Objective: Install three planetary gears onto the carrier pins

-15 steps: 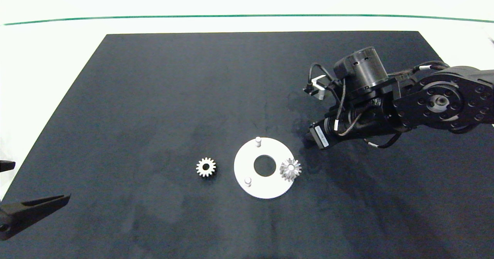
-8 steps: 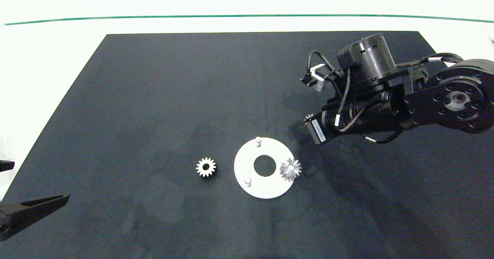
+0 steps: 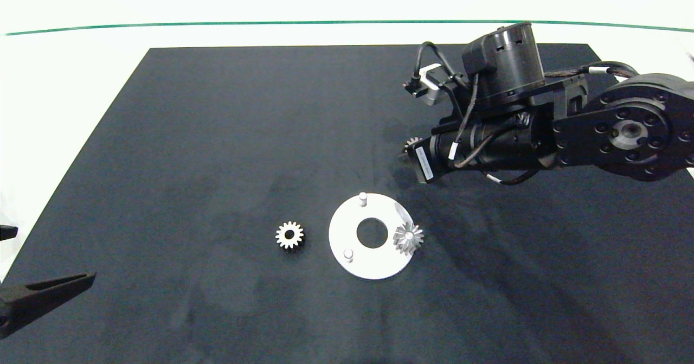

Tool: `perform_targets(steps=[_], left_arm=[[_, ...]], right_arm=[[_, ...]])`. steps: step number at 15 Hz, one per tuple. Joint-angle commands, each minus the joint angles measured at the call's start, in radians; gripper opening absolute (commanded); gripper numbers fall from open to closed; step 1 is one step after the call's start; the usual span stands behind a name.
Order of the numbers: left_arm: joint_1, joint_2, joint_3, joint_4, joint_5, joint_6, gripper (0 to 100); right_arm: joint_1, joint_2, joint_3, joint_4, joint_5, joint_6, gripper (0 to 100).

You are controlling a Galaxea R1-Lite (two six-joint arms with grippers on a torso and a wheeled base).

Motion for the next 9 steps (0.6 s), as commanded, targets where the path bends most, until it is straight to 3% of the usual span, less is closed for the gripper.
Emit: perform_targets(steps=[1,4,9], left_arm=[[0.0,0.0,0.002,0.004,0.001,0.001,100],[-0.002,0.0,0.002,0.004,0.001,0.001,100],[-0.014,0.0,0.002,0.004,0.001,0.001,100]], right_arm=[[0.027,0.047,-0.125,0.085,-0.002,-0.002,0],[0.055,0.066,-0.209,0.169,-0.002,-0.004,0],[0.101,0.081,-0.207,0.201,-0.002,-0.007,0]])
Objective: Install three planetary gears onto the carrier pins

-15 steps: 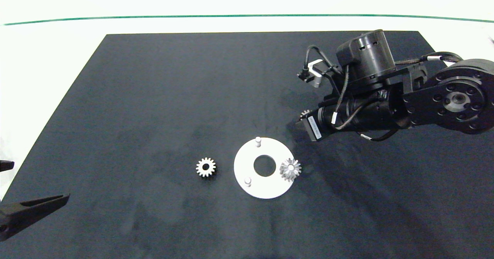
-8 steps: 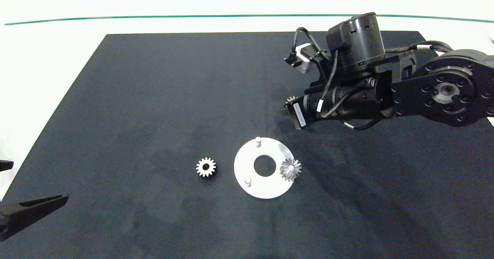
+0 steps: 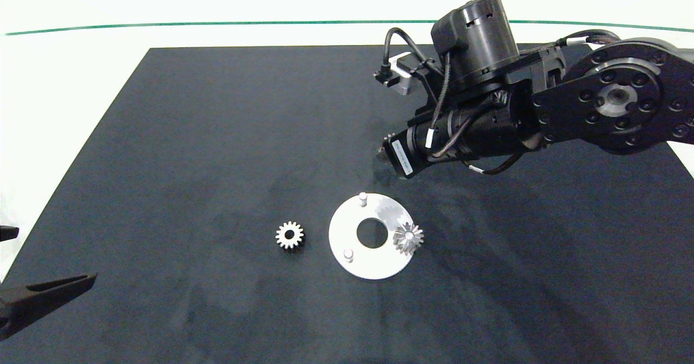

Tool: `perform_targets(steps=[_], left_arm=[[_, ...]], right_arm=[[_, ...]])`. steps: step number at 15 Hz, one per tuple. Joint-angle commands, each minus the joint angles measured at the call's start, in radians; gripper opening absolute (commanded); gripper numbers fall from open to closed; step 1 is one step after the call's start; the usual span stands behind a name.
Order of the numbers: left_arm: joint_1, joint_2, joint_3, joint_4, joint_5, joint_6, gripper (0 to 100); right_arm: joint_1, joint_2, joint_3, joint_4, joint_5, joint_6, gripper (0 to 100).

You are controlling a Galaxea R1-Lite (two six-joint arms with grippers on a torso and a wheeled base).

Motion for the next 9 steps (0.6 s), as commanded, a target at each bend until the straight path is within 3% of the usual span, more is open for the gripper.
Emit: perform_targets(steps=[1,9], left_arm=[[-0.01,0.0,0.0,0.005,-0.001,0.002,100],[-0.01,0.0,0.002,0.005,0.0,0.002,100]], right_arm=[[0.026,0.017,0.002,0.003,-0.002,-0.002,0],[0.075,0.017,0.041,0.003,-0.029,-0.003,0]])
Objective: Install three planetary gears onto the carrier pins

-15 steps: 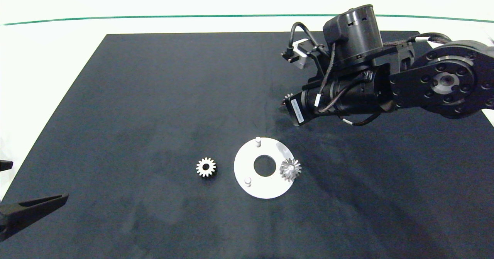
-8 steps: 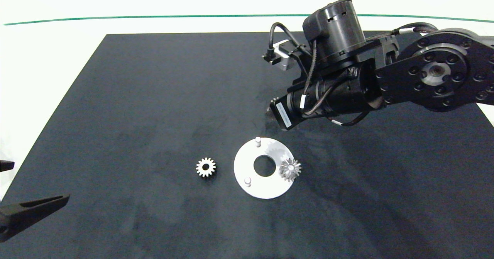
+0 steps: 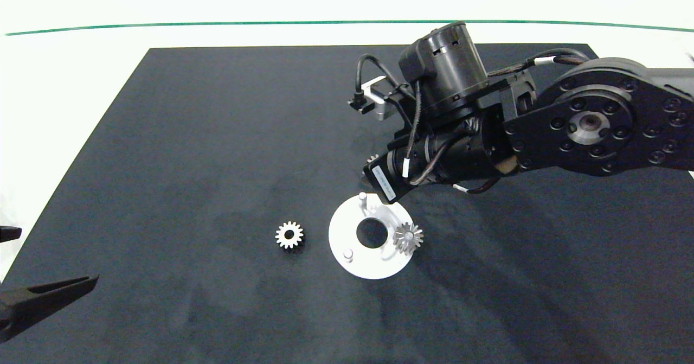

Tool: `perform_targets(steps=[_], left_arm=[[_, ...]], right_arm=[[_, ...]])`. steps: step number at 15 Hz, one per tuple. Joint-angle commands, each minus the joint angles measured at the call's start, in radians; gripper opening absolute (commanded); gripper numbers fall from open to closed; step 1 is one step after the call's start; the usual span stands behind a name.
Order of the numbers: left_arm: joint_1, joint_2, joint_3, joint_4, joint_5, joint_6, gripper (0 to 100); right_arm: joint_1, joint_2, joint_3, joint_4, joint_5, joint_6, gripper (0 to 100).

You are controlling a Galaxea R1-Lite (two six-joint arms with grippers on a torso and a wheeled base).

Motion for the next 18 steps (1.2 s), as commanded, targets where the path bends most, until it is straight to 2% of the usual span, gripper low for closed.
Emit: perform_targets(steps=[1,8,18], left_arm=[[0.0,0.0,0.0,0.004,0.001,0.001,100],[0.0,-0.002,-0.001,0.002,0.001,0.001,100],[0.0,-0.008,-0.001,0.002,0.001,0.001,100]], right_arm=[[0.01,0.001,0.004,0.003,-0.005,-0.002,0],[0.021,0.001,0.027,0.001,-0.014,-0.017,0],[0.033,0.02,0.027,0.0,-0.024,-0.017,0]])
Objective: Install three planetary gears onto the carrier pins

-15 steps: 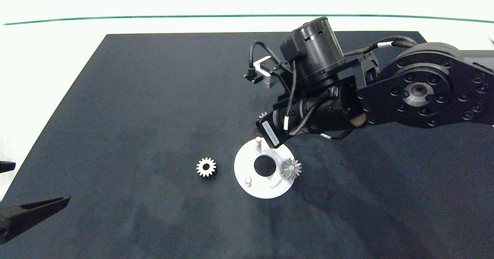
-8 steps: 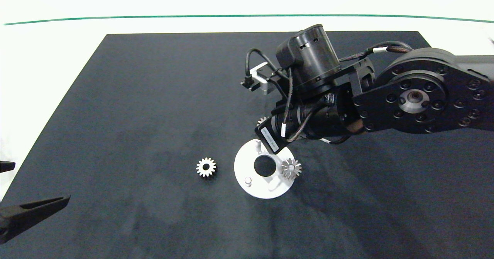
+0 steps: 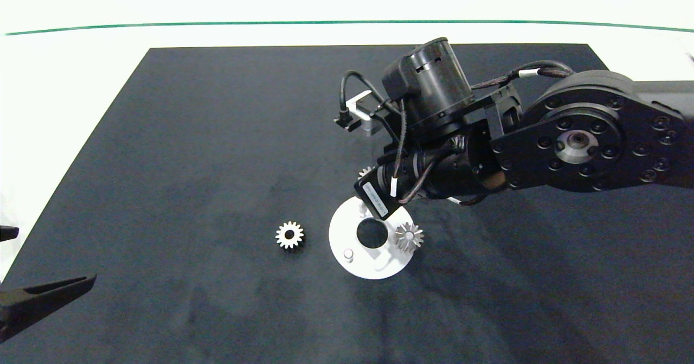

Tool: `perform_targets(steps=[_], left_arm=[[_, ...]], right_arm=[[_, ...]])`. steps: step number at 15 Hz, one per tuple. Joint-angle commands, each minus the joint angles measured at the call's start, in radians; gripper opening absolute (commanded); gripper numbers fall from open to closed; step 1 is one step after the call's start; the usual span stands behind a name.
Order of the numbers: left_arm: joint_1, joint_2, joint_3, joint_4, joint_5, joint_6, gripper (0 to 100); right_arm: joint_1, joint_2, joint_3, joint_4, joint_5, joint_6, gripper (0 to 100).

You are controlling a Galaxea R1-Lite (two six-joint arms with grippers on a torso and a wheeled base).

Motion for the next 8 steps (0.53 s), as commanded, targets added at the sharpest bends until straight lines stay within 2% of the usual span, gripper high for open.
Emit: perform_targets(steps=[1,4,8], left_arm=[[0.0,0.0,0.0,0.004,0.001,0.001,100],[0.001,-0.002,-0.002,0.002,0.001,0.001,100],[0.001,-0.002,-0.002,0.002,0.001,0.001,100]], right_arm=[[-0.001,0.025,-0.003,0.001,-0.001,-0.001,0],[-0.002,0.061,-0.026,0.0,-0.001,-0.003,0],[-0.001,0.078,-0.037,-0.003,-0.017,-0.013,0]])
